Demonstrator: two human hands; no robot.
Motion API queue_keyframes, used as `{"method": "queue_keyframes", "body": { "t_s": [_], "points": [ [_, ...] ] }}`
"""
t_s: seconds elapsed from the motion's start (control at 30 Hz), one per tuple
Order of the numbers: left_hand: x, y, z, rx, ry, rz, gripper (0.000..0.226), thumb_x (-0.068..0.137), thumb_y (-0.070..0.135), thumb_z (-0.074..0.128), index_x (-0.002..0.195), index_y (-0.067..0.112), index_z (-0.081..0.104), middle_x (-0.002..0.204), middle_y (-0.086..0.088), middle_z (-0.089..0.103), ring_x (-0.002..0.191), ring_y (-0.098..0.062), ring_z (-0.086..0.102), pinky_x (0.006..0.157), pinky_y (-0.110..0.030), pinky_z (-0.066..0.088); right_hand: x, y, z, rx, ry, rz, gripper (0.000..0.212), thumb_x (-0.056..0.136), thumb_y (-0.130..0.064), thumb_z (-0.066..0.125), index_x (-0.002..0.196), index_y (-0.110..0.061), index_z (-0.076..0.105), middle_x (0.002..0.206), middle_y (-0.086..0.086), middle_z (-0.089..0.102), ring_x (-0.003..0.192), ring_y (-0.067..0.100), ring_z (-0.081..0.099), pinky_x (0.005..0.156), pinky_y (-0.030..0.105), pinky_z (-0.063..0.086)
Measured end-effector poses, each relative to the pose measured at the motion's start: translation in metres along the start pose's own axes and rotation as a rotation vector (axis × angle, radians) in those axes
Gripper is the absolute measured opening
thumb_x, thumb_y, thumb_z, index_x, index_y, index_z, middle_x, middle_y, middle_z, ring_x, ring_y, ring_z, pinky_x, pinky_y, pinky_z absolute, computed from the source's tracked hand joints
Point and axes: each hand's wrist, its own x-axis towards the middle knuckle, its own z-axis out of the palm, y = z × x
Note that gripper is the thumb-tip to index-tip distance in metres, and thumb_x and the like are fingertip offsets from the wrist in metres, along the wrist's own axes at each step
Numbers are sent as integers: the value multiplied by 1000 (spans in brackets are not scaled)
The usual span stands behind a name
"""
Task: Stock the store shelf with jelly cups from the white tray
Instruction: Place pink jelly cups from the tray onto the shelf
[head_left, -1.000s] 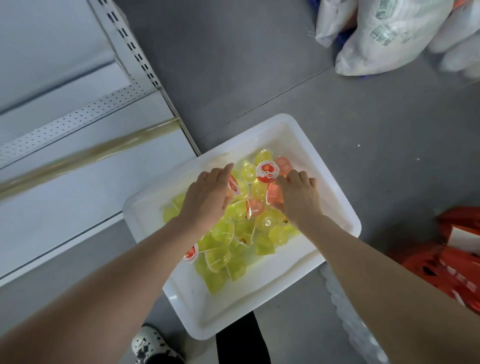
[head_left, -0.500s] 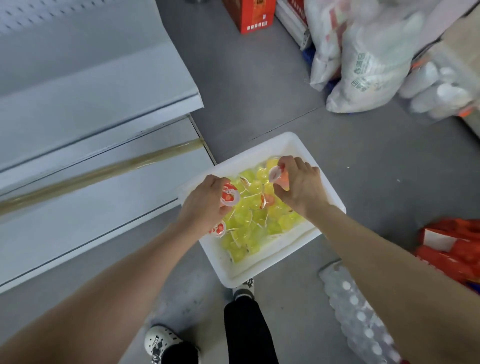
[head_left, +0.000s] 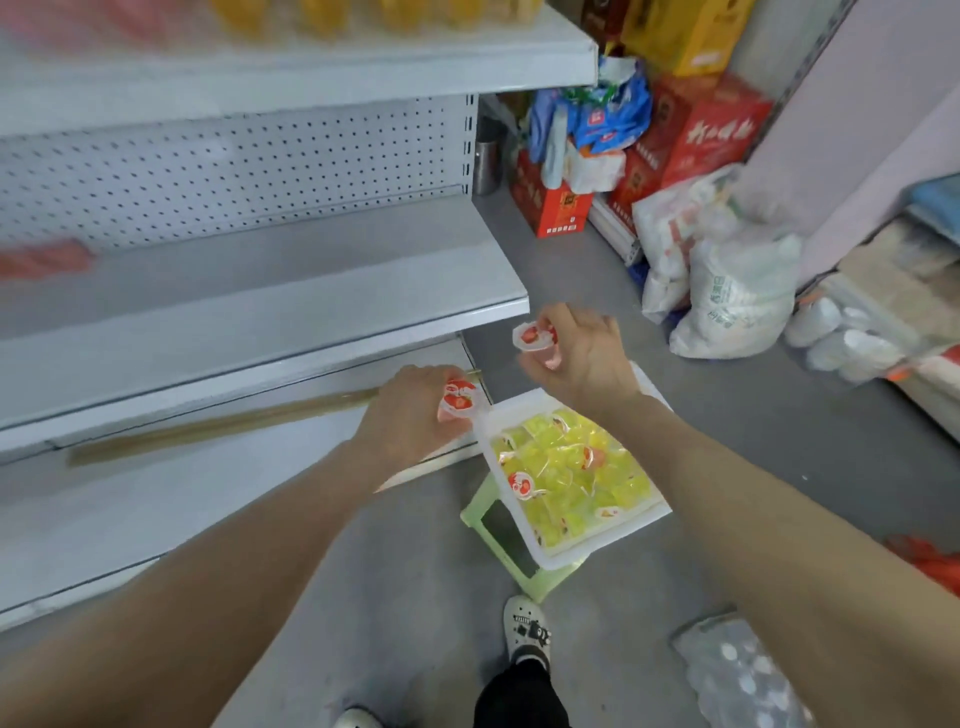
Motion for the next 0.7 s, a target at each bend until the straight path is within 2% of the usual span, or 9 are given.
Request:
{"method": "queue_keyframes", "body": {
  "t_s": [0.1, 0.23, 0.37, 0.43, 0.57, 0.7],
  "points": [
    [-21, -22, -48, -3, 46, -51, 63, 74, 53, 74, 129, 29, 54, 118, 4, 65, 109, -21, 57, 90, -37, 50, 22, -53, -15, 34, 51, -77, 33, 77, -41, 66, 94, -14, 54, 81, 2, 60, 75, 30, 57, 70, 40, 41],
    [-51, -52, -109, 15, 150, -36, 51, 73, 52, 73, 117, 29, 60, 105, 8, 66, 99, -19, 55, 81, -35, 48, 53, -118, -32, 106, 93, -171, 36, 77, -47, 64, 94, -16, 54, 81, -2, 61, 78, 28, 57, 74, 41, 41],
    [-79, -80, -163, 30, 245, -34, 51, 70, 59, 71, 112, 31, 62, 98, 12, 66, 93, -17, 55, 78, -34, 48, 82, -176, -50, 134, 134, -267, 37, 80, -48, 65, 94, -16, 53, 83, -5, 65, 78, 25, 58, 77, 41, 41],
    [-92, -91, -190, 29, 296, -40, 48, 70, 55, 74, 109, 30, 64, 95, 10, 67, 91, -17, 53, 77, -32, 47, 97, -202, -58, 121, 158, -306, 37, 82, -49, 65, 95, -17, 52, 82, -3, 65, 79, 26, 58, 76, 40, 40],
    [-108, -110, -239, 31, 393, -54, 45, 67, 61, 69, 101, 33, 66, 90, 14, 68, 88, -15, 55, 75, -31, 48, 129, -250, -74, 141, 208, -354, 38, 83, -49, 66, 96, -15, 53, 79, -6, 53, 82, 28, 56, 75, 37, 33],
    [-115, -128, -280, 8, 491, -68, 42, 70, 60, 71, 100, 31, 68, 92, 14, 69, 89, -16, 59, 77, -32, 50, 162, -290, -82, 211, 189, -366, 35, 83, -47, 63, 97, -17, 50, 80, -8, 51, 83, 25, 52, 76, 37, 34]
  ]
}}
